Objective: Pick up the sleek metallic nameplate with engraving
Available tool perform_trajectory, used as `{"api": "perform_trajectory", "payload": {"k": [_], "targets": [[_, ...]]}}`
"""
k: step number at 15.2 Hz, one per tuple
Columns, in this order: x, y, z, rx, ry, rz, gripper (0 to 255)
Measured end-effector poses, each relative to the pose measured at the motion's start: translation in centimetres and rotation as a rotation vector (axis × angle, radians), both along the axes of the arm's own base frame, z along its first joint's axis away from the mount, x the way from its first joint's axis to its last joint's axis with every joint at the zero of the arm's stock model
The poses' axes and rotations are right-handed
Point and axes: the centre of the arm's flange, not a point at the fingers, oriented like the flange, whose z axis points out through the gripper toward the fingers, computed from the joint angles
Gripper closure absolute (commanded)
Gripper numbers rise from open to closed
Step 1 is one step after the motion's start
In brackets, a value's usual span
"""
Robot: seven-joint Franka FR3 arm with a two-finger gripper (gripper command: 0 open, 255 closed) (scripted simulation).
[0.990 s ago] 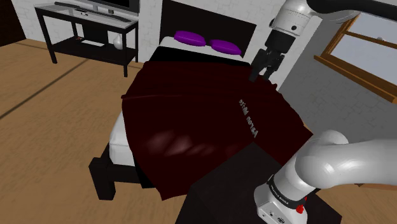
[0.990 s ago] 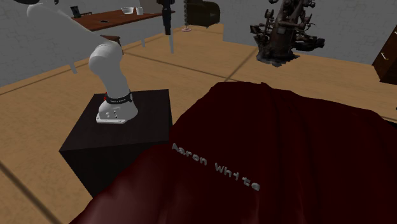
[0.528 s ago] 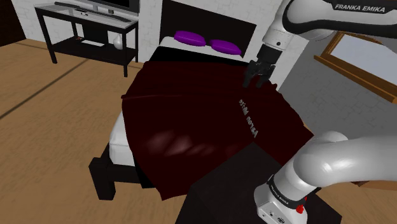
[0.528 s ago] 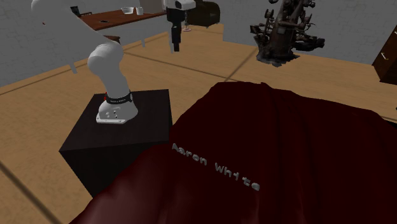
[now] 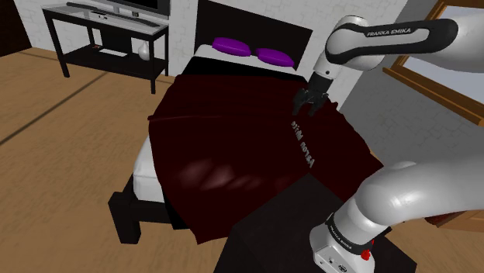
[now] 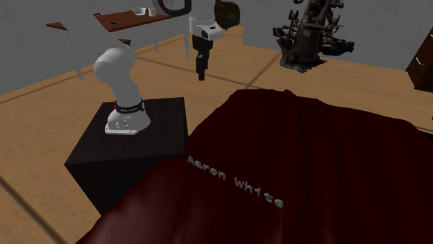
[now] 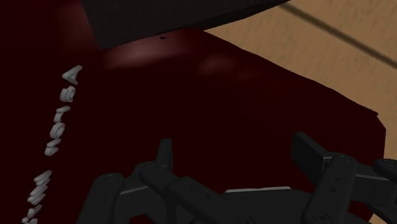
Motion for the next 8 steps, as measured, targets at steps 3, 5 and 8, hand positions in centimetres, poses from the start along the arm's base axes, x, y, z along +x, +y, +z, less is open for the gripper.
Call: {"api": "perform_trajectory", "payload": {"k": [3, 5, 8], "targets": [[1.2, -2.9, -2.4, 0.0, 0.004, -0.041, 0], [1.6, -4.6, -4.0, 0.0, 0.007, -0.069, 0], [2.4, -7.3, -6.6, 0.001, 0.011, -0.11, 0]]}}
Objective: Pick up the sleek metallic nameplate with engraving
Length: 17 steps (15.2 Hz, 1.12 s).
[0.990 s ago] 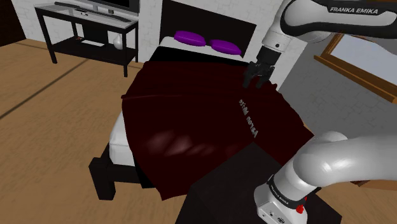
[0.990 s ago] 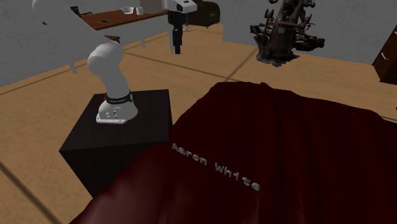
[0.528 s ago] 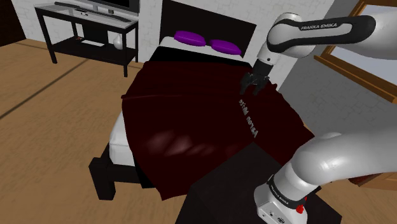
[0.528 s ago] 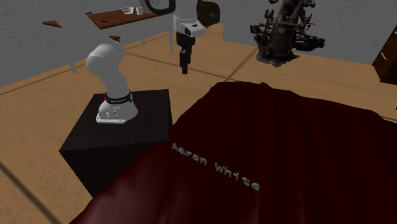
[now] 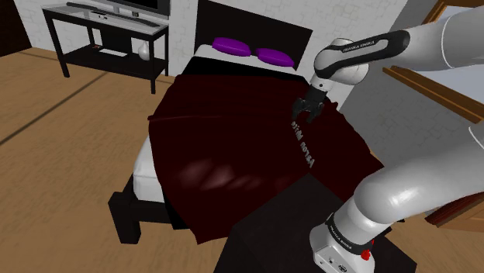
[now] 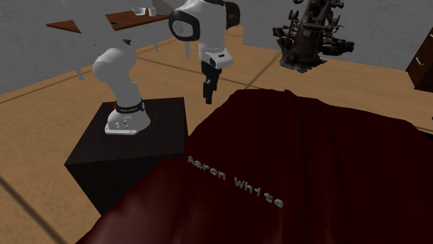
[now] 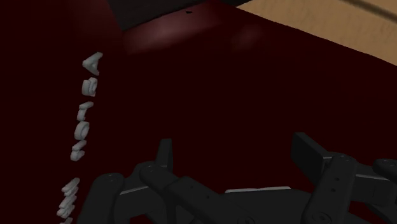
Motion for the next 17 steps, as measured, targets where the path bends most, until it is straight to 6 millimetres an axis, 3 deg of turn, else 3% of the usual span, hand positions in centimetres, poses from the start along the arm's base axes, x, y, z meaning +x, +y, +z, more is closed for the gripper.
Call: {"api": "perform_trajectory", "payload": {"k": [10, 17], "targets": [[2.0, -10.2, -8.8, 0.0, 0.014, -0.137, 0], [1.7, -16.8, -14.7, 0.0, 0.025, -0.234, 0]]}}
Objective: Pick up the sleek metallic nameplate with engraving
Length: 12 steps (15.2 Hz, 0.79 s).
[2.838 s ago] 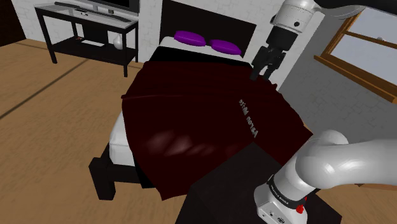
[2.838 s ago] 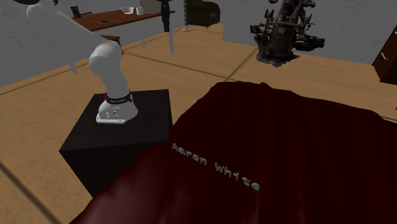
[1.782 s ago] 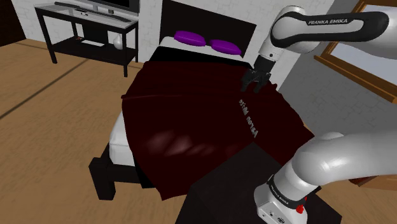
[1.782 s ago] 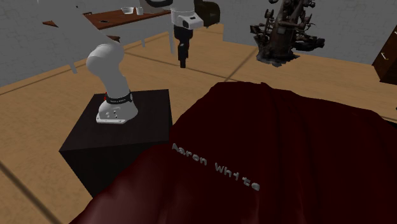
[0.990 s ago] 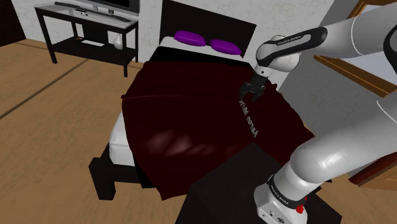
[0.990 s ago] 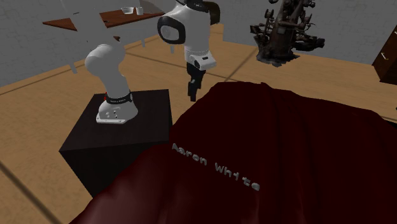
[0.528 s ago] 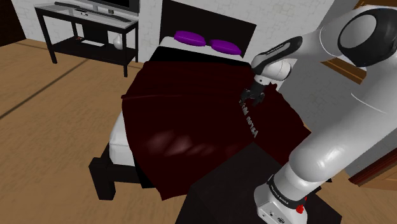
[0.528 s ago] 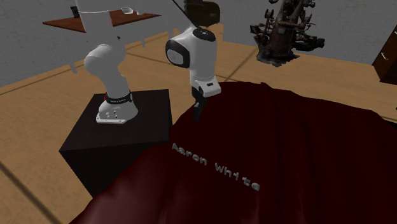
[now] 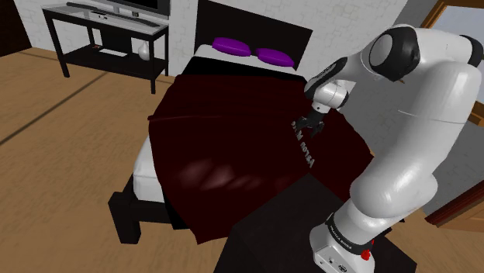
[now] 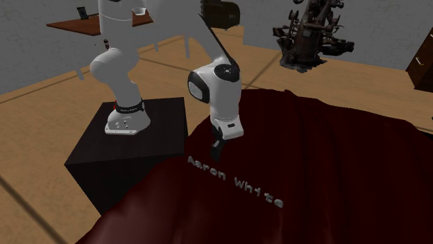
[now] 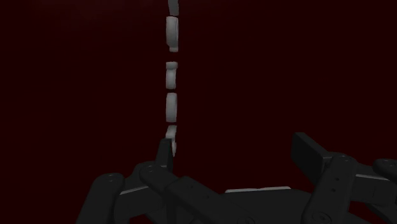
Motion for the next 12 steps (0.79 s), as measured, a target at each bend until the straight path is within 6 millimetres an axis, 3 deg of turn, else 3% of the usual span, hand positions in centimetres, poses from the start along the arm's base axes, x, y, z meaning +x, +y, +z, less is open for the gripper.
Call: {"api": "perform_trajectory", "payload": {"k": [5, 12], "targets": [[0.0, -5.0, -4.1, 0.0, 0.007, -0.064, 0], [0.0, -5.4, -8.0, 0.0, 0.007, -0.072, 0]]}}
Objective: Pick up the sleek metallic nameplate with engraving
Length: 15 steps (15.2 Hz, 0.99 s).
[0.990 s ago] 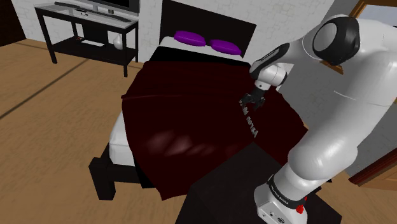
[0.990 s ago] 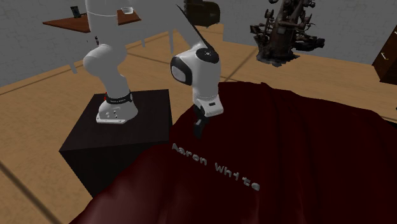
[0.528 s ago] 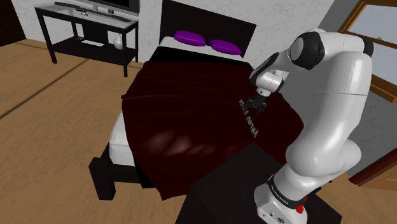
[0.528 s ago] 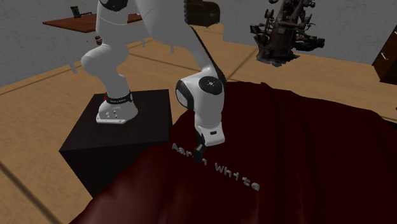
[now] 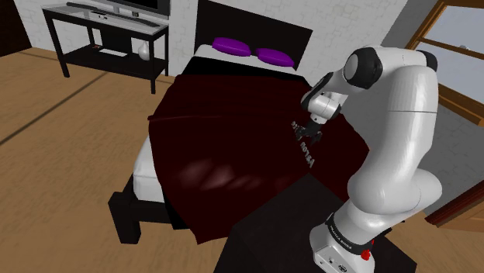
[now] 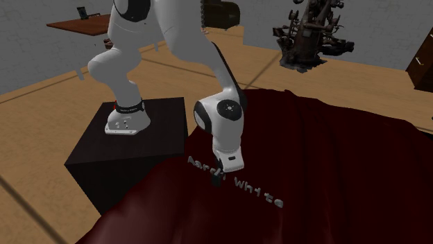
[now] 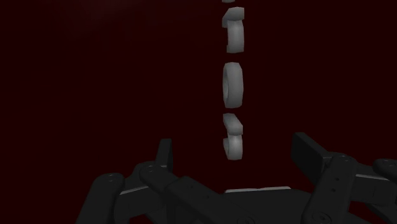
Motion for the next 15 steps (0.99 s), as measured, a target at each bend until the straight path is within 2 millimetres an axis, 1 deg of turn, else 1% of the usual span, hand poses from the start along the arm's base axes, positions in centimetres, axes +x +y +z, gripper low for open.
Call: {"api": "perform_trajectory", "payload": {"k": [1, 2, 12, 15], "targets": [[0.0, 0.0, -0.4, 0.0, 0.0, 0.0, 0], [0.0, 0.0, -0.5, 0.0, 0.0, 0.0, 255], [0.0, -0.1, -0.6, -0.001, -0.001, 0.0, 255], [0.0, -0.1, 0.4, 0.0, 0.0, 0.0, 255]]}}
